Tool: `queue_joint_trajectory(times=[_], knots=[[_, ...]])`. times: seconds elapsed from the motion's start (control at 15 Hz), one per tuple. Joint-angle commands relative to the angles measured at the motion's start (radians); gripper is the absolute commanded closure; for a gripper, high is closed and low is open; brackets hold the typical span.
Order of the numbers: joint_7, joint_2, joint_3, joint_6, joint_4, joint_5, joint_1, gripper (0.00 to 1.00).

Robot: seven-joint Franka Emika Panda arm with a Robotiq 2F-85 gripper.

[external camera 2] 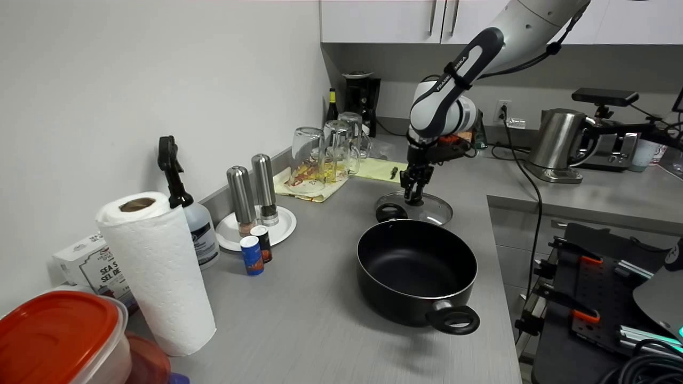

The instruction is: Uncover the pot

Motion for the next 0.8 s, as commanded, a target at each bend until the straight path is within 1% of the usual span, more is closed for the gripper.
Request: queue_joint_trajectory(times=[0.0, 0.33, 0.4, 0.47, 0.53, 0.6, 0.67, 0.73], knots=[[0.045, 0.020, 0.012, 0.019, 0.030, 0.042, -0.010, 0.75], [0.071, 0.015, 0.012, 0.028, 0.034, 0.046, -0.006, 0.75], [0.074, 0.014, 0.011, 0.029, 0.033, 0.045, -0.005, 0.53], [0.074, 0.013, 0.012, 0.028, 0.034, 0.045, -0.005, 0.25], [0.076, 0.012, 0.011, 0.029, 0.034, 0.044, -0.004, 0.23], [0.078, 0.012, 0.012, 0.030, 0.035, 0.044, -0.003, 0.18], [0.079, 0.011, 0.012, 0.031, 0.038, 0.043, -0.003, 0.10], [0.080, 0.009, 0.013, 0.032, 0.040, 0.044, -0.003, 0.04]])
